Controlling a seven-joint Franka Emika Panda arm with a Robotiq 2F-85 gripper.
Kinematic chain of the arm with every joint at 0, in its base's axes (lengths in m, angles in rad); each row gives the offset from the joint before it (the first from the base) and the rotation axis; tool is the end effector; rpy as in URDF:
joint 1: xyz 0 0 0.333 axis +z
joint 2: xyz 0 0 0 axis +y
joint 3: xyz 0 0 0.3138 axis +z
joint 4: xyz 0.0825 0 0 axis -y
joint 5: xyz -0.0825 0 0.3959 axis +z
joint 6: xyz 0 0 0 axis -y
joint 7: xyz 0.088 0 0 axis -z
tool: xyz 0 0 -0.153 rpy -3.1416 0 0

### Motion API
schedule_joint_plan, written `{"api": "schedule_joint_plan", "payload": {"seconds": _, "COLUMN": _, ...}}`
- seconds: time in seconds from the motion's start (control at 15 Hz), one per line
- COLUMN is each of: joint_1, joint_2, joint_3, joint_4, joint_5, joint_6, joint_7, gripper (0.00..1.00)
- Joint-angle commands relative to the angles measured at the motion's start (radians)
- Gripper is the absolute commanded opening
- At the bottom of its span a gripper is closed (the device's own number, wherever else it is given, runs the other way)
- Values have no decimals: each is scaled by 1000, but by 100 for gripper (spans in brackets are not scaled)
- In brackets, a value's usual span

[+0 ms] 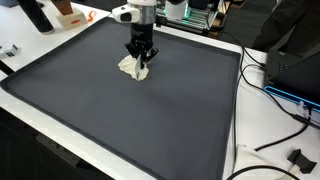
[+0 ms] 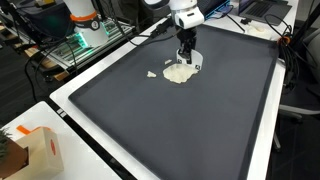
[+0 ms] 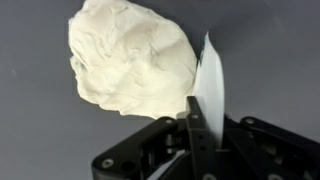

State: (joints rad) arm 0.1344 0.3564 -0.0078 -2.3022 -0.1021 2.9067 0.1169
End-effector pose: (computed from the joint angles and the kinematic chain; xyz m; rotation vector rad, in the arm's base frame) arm 0.5612 0.0764 0.1592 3.1044 0.1660 0.3915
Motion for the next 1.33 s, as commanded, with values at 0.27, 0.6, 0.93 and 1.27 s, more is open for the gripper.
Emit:
{"api": "schedule_joint_plan", "payload": {"seconds": 0.27, "joint_1": 6, "joint_2": 32, "joint_3": -2, "joint_4": -90, "joint_5": 5, "joint_6": -40, "joint_7": 6, "gripper": 1}}
{"api": "schedule_joint_plan", "payload": {"seconds": 0.6, "joint_1": 6, "joint_2": 86, "joint_3": -6, "joint_4": 49, "joint_5": -11, "joint_6": -178, "joint_7": 3, "gripper": 1}}
{"api": "schedule_joint_plan", "payload": {"seconds": 0.93, "joint_1": -30, "joint_2": 160, "joint_3": 47, "joint_4": 181, "joint_5": 40, "joint_6": -276, "joint_7": -71, "gripper": 1}}
{"api": "schedule_joint_plan", "payload": {"seconds": 1.27, "joint_1": -77, "joint_2": 190, "joint_3": 89, "joint_4": 181, "joint_5": 103, "joint_6": -215, "joint_7": -189, "gripper": 1}}
